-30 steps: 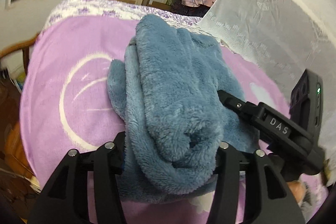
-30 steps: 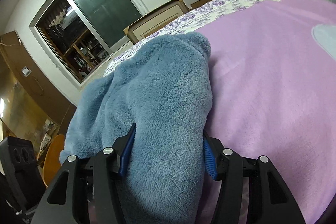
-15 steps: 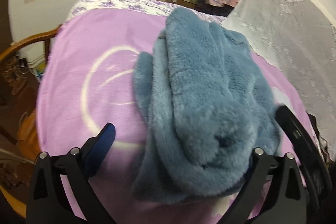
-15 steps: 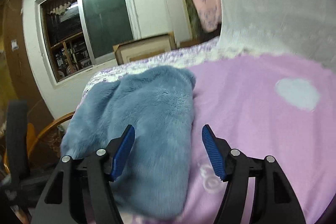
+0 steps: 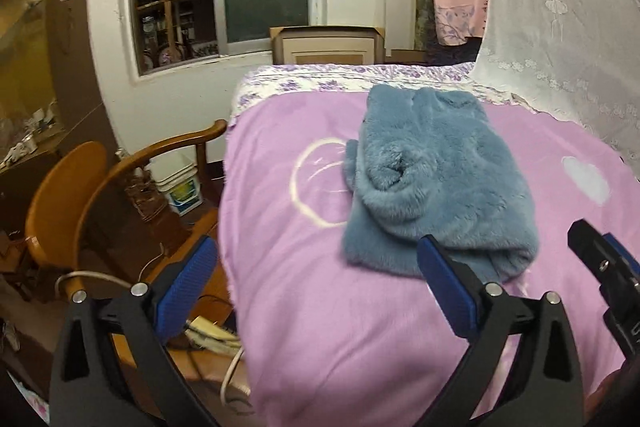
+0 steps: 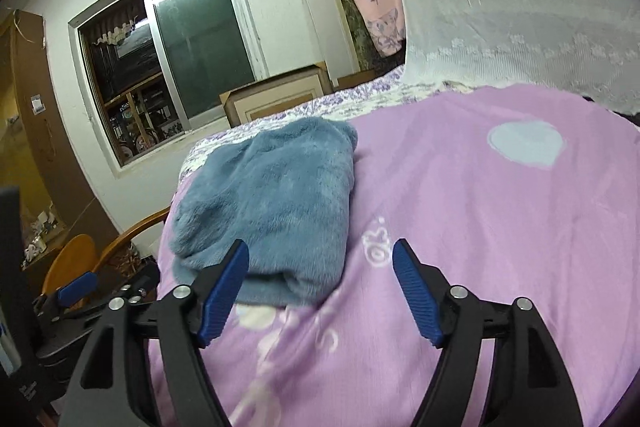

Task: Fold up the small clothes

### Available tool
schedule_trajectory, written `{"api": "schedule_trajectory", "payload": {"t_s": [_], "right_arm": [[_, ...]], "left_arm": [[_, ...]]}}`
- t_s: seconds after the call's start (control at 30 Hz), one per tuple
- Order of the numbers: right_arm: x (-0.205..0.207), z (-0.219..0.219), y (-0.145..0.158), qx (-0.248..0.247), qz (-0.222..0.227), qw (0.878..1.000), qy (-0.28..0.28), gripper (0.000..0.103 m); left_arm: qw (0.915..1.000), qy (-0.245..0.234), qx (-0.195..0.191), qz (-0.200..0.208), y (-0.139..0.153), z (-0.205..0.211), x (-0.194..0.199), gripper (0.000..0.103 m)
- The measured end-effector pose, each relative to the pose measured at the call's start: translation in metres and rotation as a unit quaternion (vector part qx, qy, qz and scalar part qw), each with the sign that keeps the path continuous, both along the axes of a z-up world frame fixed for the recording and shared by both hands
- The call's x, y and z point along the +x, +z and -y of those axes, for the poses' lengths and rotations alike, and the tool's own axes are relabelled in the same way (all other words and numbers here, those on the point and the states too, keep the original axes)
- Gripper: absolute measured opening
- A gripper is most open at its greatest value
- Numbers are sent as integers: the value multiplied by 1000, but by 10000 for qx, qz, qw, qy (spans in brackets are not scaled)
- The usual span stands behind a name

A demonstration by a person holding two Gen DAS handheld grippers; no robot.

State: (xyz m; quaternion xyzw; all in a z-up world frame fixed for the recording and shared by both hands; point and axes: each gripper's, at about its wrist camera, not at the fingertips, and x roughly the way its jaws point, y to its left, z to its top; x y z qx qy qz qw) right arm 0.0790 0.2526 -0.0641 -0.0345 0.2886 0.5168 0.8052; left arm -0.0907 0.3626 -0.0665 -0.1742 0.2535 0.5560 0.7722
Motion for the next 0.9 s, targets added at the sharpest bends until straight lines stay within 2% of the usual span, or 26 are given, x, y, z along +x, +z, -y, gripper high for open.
{"api": "schedule_trajectory", "payload": {"t_s": [0.1, 0.23, 0.47, 0.63, 0.9], "right_arm": [[-9, 14, 6, -23, 29, 10000, 48, 81], [-23, 38, 22, 49, 147, 9998, 109, 84], [-48, 66, 44, 63, 510, 9986, 157, 90], [-59, 84, 52, 42, 747, 9971, 101, 92], [-67, 98, 60, 58, 828, 9965, 133, 93]], "left_arm": [[9998, 116, 143, 50, 12, 21, -16, 98], [9988, 223, 437, 10, 33, 49, -30, 98], [9975, 263, 545, 360, 64, 77, -42, 98], [9973, 99, 649, 320, 72, 90, -37, 98], [9969, 40, 717, 317, 81, 100, -36, 98]]}}
